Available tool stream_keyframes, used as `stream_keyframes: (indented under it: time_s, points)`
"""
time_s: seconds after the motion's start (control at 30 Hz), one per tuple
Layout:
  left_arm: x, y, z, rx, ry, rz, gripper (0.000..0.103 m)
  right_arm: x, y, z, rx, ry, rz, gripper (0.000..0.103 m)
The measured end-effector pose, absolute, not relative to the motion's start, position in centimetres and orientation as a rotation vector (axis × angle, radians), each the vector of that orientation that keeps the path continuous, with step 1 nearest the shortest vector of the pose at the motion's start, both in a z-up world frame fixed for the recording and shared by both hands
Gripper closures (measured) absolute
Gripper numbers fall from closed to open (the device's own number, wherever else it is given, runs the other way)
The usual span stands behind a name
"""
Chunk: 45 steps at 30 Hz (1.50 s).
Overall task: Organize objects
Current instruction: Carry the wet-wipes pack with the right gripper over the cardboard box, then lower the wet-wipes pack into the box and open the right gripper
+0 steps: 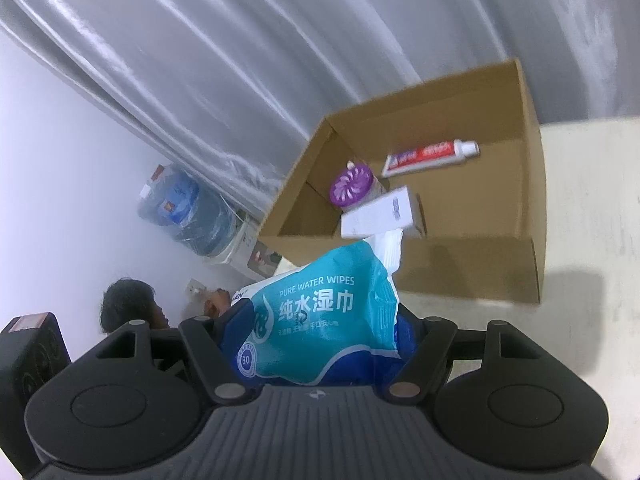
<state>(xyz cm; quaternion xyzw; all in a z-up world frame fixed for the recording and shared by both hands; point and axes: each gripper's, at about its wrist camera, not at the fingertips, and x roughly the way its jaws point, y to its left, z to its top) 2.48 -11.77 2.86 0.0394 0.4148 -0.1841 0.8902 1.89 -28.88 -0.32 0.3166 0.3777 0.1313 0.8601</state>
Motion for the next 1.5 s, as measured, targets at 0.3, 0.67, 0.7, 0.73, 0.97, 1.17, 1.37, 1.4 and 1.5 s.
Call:
stream_keyframes:
  time_s: [0.3,0.67,0.7,0.73,0.97,1.17,1.37,1.4,1.5]
  points:
    - [9.4,-13.2,5.8,0.044,0.824,-0.376,0.02,7.2,-31.0,4.3,0.535,0.755,0.294,0.028]
    - [18.1,-15.6,2.1,-0.065,0.988,-0.359,0.021,16.0,-35.1,1.3,0.504,0.984,0.337,0.028]
    - [18.3,-15.7,1.8,-0.064,0.994,-0.353,0.021,16.7,-35.5,0.7,0.52,1.002,0.349,0.028]
    - [18.5,-15.8,1.6,-0.066,1.003,-0.351,0.021,17.3,-36.0,0.3,0.537,1.02,0.355,0.028]
    - [19.2,-16.7,-0.4,-0.078,1.071,-0.351,0.023,19.6,-36.4,-1.3,0.471,1.085,0.382,0.029]
    - [18.9,-17.1,-1.6,-0.105,1.117,-0.355,0.023,21.2,-35.8,-1.8,0.342,1.123,0.412,0.03]
    - [17.9,-17.5,-1.6,-0.059,1.103,-0.364,0.014,21.9,-34.9,-1.5,0.044,1.073,0.323,0.03]
    - [17.7,-17.5,-1.4,-0.054,1.098,-0.364,0.013,21.8,-35.2,-1.3,0.04,1.059,0.317,0.03]
    - [17.1,-17.5,-1.0,-0.044,1.086,-0.366,0.013,21.0,-36.1,-0.7,0.089,1.037,0.313,0.03]
